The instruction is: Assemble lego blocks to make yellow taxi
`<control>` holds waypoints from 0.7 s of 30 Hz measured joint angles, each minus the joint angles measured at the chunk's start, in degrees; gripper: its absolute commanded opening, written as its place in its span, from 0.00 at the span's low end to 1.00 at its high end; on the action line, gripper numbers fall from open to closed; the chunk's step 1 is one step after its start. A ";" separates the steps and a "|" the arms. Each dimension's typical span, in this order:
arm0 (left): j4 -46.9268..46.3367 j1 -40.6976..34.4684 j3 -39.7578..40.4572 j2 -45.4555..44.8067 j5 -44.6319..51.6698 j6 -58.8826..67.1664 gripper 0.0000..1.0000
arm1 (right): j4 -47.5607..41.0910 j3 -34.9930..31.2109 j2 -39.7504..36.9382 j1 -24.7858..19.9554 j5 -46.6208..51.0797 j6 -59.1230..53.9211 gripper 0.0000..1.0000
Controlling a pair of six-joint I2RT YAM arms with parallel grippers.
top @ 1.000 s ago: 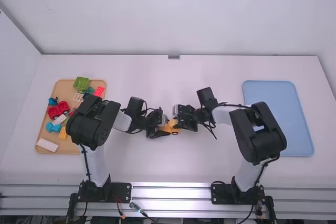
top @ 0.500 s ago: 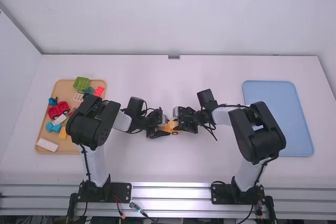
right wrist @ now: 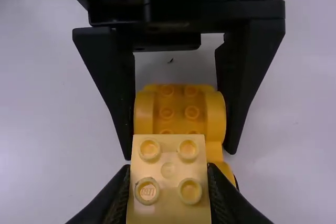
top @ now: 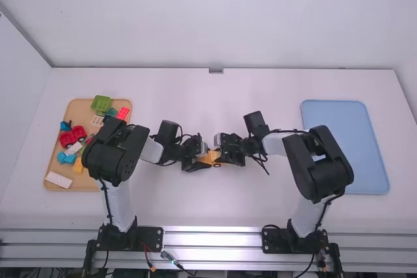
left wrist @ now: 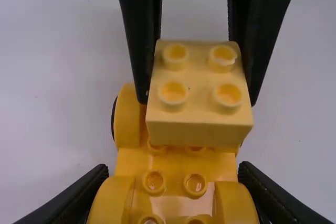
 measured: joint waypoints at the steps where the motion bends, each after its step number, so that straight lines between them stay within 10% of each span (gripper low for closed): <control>1: 0.00 0.02 0.00 0.00 0.00 0.00 0.58 | 0.07 0.00 0.00 0.00 -0.02 0.00 0.07; 21: 0.00 0.02 0.00 0.00 0.00 -0.02 0.59 | -0.35 0.00 0.00 0.00 0.22 0.00 0.15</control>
